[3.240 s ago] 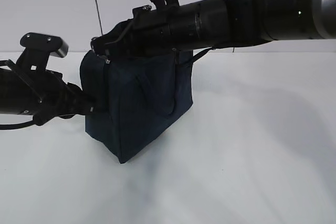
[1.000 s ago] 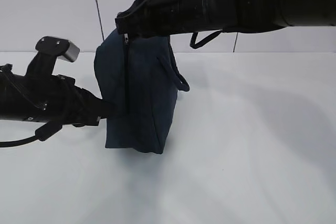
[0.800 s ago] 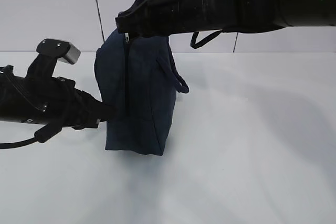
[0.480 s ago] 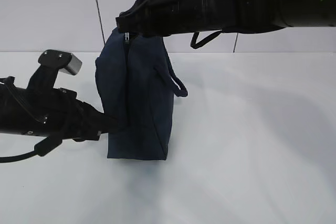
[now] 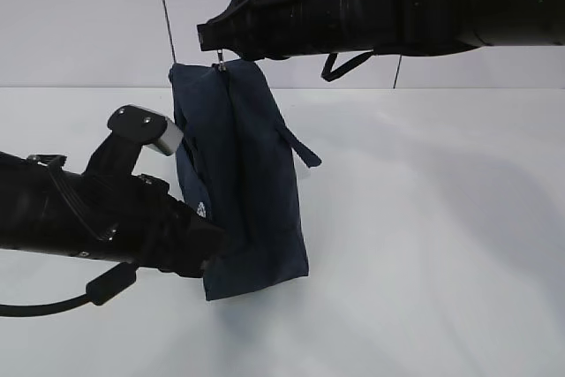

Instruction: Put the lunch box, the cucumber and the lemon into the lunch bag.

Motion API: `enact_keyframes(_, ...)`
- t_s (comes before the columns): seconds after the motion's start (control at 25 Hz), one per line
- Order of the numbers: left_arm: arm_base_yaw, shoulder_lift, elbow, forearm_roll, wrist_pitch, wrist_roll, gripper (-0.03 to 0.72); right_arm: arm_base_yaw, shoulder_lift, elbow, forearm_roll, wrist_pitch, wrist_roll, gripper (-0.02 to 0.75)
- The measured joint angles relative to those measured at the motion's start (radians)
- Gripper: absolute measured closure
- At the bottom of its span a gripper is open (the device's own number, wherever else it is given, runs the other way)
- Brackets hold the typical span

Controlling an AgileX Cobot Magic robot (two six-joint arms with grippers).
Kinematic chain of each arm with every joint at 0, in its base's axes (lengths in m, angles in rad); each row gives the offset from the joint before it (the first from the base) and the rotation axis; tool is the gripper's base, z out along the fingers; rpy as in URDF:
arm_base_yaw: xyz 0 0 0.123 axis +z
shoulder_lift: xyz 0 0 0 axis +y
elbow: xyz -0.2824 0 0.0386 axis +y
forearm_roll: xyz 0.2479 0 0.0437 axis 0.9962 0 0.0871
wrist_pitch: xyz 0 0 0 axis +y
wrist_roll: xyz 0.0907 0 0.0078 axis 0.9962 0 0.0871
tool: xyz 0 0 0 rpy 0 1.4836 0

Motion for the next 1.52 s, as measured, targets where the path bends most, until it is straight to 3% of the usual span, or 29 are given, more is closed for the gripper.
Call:
enact_keyframes(0.36,-0.052,0.000,0.002,-0.009,-0.014,-0.020,0.674,0.000,0.008,0.000,0.000,0.028,0.000,0.717)
enact_keyframes(0.8,-0.060,0.000,0.006,-0.064,-0.129,-0.028,0.676,-0.011,0.041,-0.004,0.004,0.180,0.000,0.717)
enact_keyframes(1.08,-0.060,-0.005,0.006,-0.121,-0.243,-0.053,0.676,-0.016,0.041,-0.009,-0.020,0.193,0.000,0.717)
enact_keyframes(1.52,-0.060,-0.006,0.006,-0.124,-0.262,-0.057,0.676,-0.054,0.107,-0.111,-0.059,0.234,0.038,0.717)
